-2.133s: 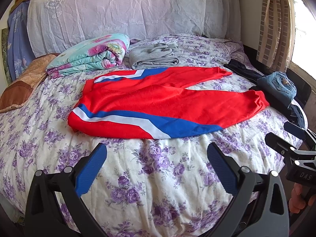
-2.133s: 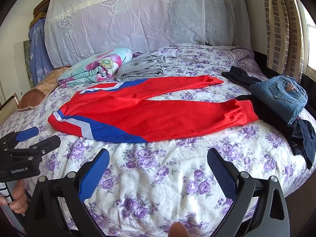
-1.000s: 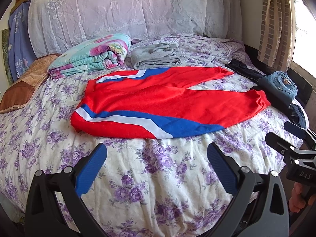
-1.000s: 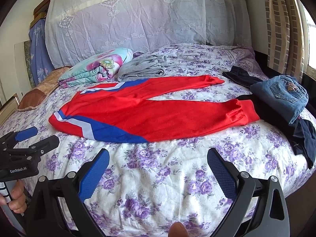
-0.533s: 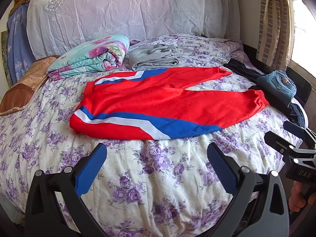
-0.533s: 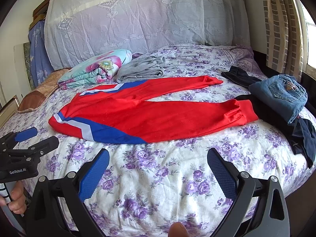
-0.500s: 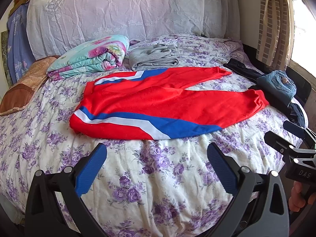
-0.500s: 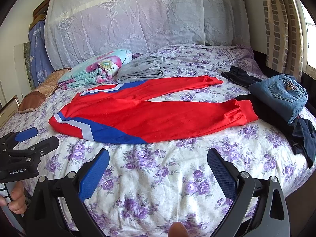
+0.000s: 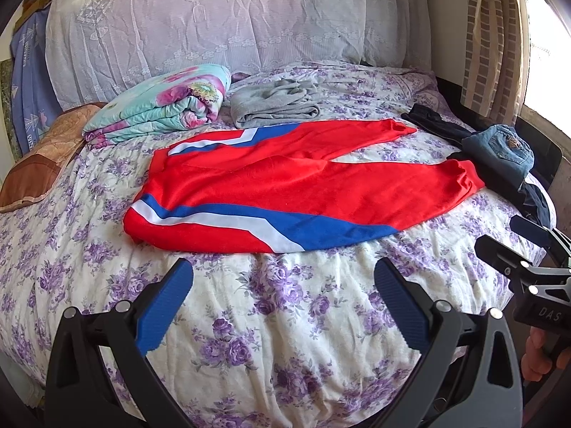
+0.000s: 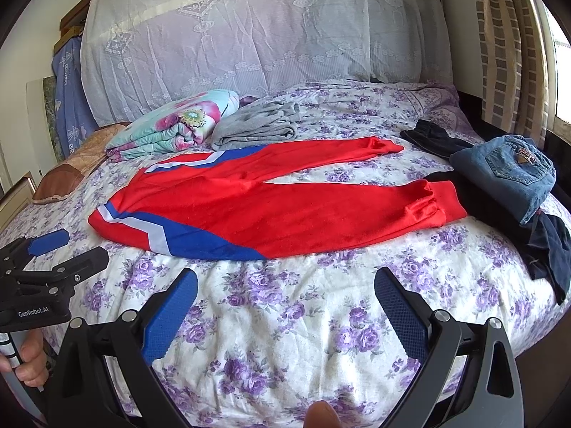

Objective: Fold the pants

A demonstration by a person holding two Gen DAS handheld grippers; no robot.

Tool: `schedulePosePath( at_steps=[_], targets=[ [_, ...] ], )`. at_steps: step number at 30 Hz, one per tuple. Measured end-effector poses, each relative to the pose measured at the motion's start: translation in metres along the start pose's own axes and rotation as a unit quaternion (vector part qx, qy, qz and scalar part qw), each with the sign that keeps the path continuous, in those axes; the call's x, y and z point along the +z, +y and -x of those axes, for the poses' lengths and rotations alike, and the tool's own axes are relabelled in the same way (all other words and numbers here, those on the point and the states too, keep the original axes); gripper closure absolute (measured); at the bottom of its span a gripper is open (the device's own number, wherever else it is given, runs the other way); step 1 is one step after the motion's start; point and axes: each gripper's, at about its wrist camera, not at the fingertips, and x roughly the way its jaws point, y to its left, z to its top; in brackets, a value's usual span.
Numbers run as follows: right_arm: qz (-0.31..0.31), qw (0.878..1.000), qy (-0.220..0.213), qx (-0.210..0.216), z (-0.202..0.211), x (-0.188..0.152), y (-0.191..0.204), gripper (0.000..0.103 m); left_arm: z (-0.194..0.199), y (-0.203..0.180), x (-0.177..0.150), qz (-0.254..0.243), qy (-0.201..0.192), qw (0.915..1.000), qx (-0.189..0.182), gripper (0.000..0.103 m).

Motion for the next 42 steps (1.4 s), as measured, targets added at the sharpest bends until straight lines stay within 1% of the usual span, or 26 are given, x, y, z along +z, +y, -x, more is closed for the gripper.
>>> schedulePosePath(
  at_steps=[6, 9, 12, 14, 17, 19, 22, 24, 27, 29, 31, 34, 35, 37, 38, 39, 40, 41, 42],
  targets=[
    [0.001, 1.000, 0.001, -0.001, -0.001, -0.001, 0.000, 0.003, -0.002, -0.001, 0.000, 0.000, 0.004, 1.0000, -0.003, 0.004],
    [0.005, 1.000, 0.002, 0.001, -0.003, 0.000, 0.000, 0.003, -0.002, 0.005, 0.002, -0.008, 0.000, 1.0000, 0.001, 0.004],
    [0.017, 1.000, 0.001, 0.012, -0.009, -0.001, 0.005, 0.003, -0.003, 0.031, 0.003, 0.008, -0.002, 0.9999, 0.010, 0.004],
    [0.037, 0.999, 0.003, 0.025, -0.016, -0.002, 0.013, 0.003, -0.006, 0.056, 0.004, 0.024, 0.001, 0.9992, 0.032, 0.004],
    [0.084, 0.995, 0.003, 0.046, -0.030, -0.003, 0.035, 0.003, -0.014, 0.096, 0.004, 0.045, 0.012, 0.9965, 0.070, 0.004],
    [0.125, 0.990, 0.002, 0.062, -0.039, -0.004, 0.055, 0.003, -0.018, 0.121, 0.005, 0.056, 0.019, 0.9952, 0.078, 0.004],
    [0.188, 0.979, -0.005, 0.079, -0.053, -0.006, 0.086, 0.003, -0.030, 0.157, 0.008, 0.074, 0.032, 0.9939, 0.074, 0.004],
    [0.227, 0.970, -0.008, 0.091, -0.063, -0.007, 0.108, 0.009, -0.044, 0.179, 0.013, 0.088, 0.046, 0.9926, 0.070, 0.004],
    [0.278, 0.954, 0.004, 0.109, -0.085, -0.004, 0.138, 0.016, -0.068, 0.195, 0.020, 0.099, 0.064, 0.9916, 0.053, 0.004],
    [0.299, 0.946, 0.016, 0.121, -0.096, -0.003, 0.150, 0.017, -0.084, 0.201, 0.022, 0.103, 0.079, 0.9909, 0.036, 0.006],
    [0.319, 0.938, 0.028, 0.131, -0.109, 0.000, 0.163, 0.021, -0.095, 0.206, 0.020, 0.113, 0.096, 0.9889, 0.015, 0.012],
    [0.344, 0.927, 0.039, 0.142, -0.125, 0.003, 0.181, 0.026, -0.097, 0.215, 0.013, 0.130, 0.108, 0.9856, -0.009, 0.015],
    [0.353, 0.924, 0.041, 0.143, -0.131, 0.005, 0.188, 0.027, -0.094, 0.218, 0.010, 0.132, 0.107, 0.9854, -0.012, 0.015],
    [0.364, 0.920, 0.046, 0.137, -0.142, 0.006, 0.195, 0.029, -0.088, 0.220, 0.005, 0.128, 0.105, 0.9862, -0.007, 0.015],
    [0.369, 0.918, 0.052, 0.135, -0.150, 0.007, 0.198, 0.033, -0.086, 0.220, 0.002, 0.127, 0.105, 0.9863, -0.007, 0.015],
    [0.370, 0.917, 0.056, 0.135, -0.155, 0.008, 0.200, 0.042, -0.084, 0.220, 0.001, 0.127, 0.106, 0.9862, -0.011, 0.015],
    [0.369, 0.917, 0.062, 0.139, -0.162, 0.010, 0.202, 0.046, -0.083, 0.220, 0.000, 0.127, 0.107, 0.9860, -0.017, 0.015],
    [0.365, 0.916, 0.068, 0.149, -0.167, 0.013, 0.203, 0.063, -0.083, 0.218, -0.001, 0.125, 0.108, 0.9860, -0.023, 0.015],
    [0.362, 0.916, 0.072, 0.156, -0.169, 0.015, 0.203, 0.084, -0.083, 0.216, -0.001, 0.121, 0.109, 0.9864, -0.025, 0.015]
  ],
)
